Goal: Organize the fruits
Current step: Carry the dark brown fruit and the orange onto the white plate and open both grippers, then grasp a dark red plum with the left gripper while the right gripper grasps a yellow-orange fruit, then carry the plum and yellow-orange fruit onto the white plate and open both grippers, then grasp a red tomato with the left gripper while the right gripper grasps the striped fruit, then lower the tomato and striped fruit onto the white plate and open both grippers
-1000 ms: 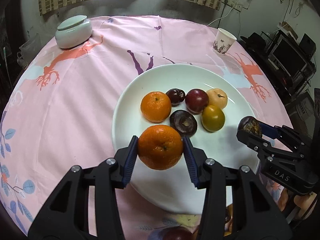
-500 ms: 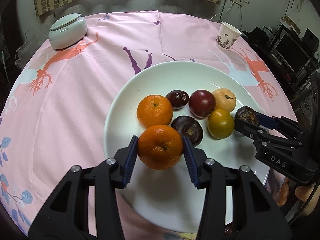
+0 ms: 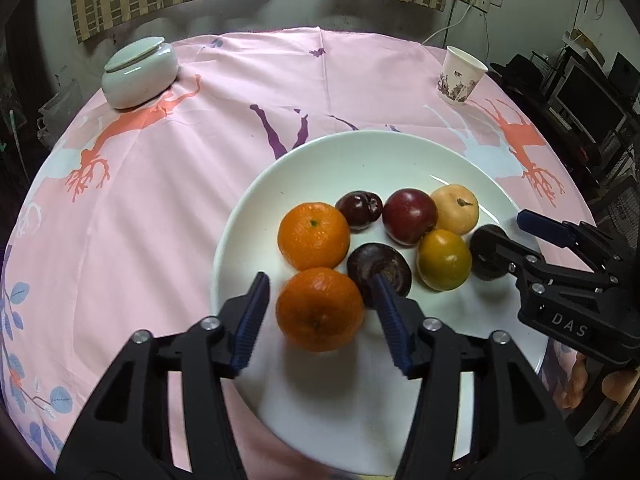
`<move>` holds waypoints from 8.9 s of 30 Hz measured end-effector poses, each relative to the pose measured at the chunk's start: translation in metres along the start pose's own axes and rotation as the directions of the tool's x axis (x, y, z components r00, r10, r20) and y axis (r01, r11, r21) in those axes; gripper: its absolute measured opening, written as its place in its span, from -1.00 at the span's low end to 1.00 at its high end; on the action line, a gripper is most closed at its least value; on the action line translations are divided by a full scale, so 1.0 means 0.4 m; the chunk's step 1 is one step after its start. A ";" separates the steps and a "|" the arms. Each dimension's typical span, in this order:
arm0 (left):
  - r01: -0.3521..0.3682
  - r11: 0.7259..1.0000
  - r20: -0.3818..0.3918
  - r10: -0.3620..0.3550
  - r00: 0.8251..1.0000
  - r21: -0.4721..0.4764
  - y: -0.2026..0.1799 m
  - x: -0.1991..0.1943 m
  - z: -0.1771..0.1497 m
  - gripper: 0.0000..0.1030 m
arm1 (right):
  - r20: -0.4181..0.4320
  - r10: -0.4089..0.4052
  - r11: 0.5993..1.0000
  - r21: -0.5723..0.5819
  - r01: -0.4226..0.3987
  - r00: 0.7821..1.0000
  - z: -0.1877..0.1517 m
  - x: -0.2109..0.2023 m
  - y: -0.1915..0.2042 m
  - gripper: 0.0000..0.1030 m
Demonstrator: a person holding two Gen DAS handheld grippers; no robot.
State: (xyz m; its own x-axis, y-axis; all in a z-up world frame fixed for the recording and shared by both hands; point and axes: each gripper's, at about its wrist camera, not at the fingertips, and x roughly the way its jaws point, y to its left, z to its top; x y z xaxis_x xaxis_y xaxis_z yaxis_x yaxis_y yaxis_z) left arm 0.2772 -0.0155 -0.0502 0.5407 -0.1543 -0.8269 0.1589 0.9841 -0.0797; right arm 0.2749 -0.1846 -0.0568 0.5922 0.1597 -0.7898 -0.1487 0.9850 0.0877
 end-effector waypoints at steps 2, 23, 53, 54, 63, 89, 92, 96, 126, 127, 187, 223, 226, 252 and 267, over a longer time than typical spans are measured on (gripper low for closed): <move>0.000 1.000 0.026 0.000 1.000 -0.012 0.005 -0.015 0.006 0.40 | 0.000 0.000 1.000 0.002 0.000 1.000 0.000 -0.006 -0.002 0.33; -0.076 0.996 0.118 0.070 0.990 0.046 0.004 -0.290 -0.402 0.88 | -0.039 0.124 0.992 0.004 -0.124 0.991 -0.366 -0.257 -0.006 0.39; 0.158 0.983 -0.020 -0.161 0.987 -0.090 0.016 -0.130 -0.372 0.37 | 0.068 0.174 0.985 -0.010 -0.174 0.982 -0.492 -0.380 0.023 -0.23; 0.156 0.984 -0.010 -0.157 0.987 -0.088 0.014 -0.130 -0.370 0.31 | 0.069 0.178 0.984 -0.011 -0.178 0.982 -0.491 -0.380 0.025 -0.23; 0.164 0.986 0.005 -0.164 0.986 -0.011 -0.043 -0.130 -0.365 -0.24 | 0.068 0.190 0.982 -0.010 -0.190 0.979 -0.491 -0.376 0.044 -0.23; 0.121 0.989 0.091 -0.129 0.987 0.086 -0.071 -0.316 -0.388 -0.24 | 0.052 0.185 0.981 -0.070 -0.181 0.981 -0.437 -0.355 0.099 -0.23; 0.106 0.988 0.096 -0.117 0.988 0.115 -0.076 -0.319 -0.352 -0.24 | 0.037 0.197 0.978 -0.084 -0.193 0.980 -0.403 -0.344 0.095 -0.23; 0.083 0.988 0.078 -0.094 0.993 0.131 -0.073 -0.285 -0.271 -0.24 | 0.014 0.201 0.976 -0.082 -0.199 0.979 -0.335 -0.307 0.080 -0.23; 0.100 0.995 0.009 -0.100 0.995 0.021 -0.086 -0.059 -0.037 0.39 | 0.028 0.003 0.993 -0.118 0.001 1.000 -0.101 -0.076 0.045 0.37; 0.095 0.995 0.022 -0.095 0.995 0.026 -0.083 -0.076 -0.038 0.40 | 0.031 0.011 0.993 -0.114 -0.008 0.999 -0.102 -0.092 0.039 0.37; 0.071 0.993 0.010 -0.072 0.997 0.097 -0.047 -0.181 -0.459 -0.44 | 0.075 0.269 0.955 0.107 -0.276 0.960 -0.499 -0.349 0.052 -0.18; 0.108 0.987 0.098 -0.120 0.988 0.123 -0.033 -0.330 -0.349 -0.43 | 0.051 0.269 0.963 -0.017 -0.268 0.962 -0.392 -0.355 0.108 -0.18; 0.094 0.988 0.084 -0.104 0.991 0.125 -0.035 -0.288 -0.259 -0.43 | 0.039 0.248 0.968 -0.050 -0.246 0.968 -0.303 -0.319 0.116 -0.18; 0.096 0.995 0.061 -0.097 0.993 0.014 -0.013 -0.165 -0.082 0.43 | 0.123 0.050 0.990 -0.140 -0.033 0.991 -0.149 -0.217 0.114 0.46; 0.036 0.999 0.080 -0.036 0.996 -0.009 0.022 -0.297 -0.471 0.85 | 0.059 0.200 0.978 0.041 -0.203 0.978 -0.517 -0.385 0.069 0.97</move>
State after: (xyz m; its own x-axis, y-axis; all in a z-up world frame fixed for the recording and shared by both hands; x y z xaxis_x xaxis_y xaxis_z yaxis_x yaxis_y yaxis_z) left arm 0.0587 0.0283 -0.0575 0.5987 -0.1958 -0.7767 0.1712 0.9785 -0.1147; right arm 0.0156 -0.1954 -0.0583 0.5964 0.3571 -0.7189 -0.2326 0.9341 0.2710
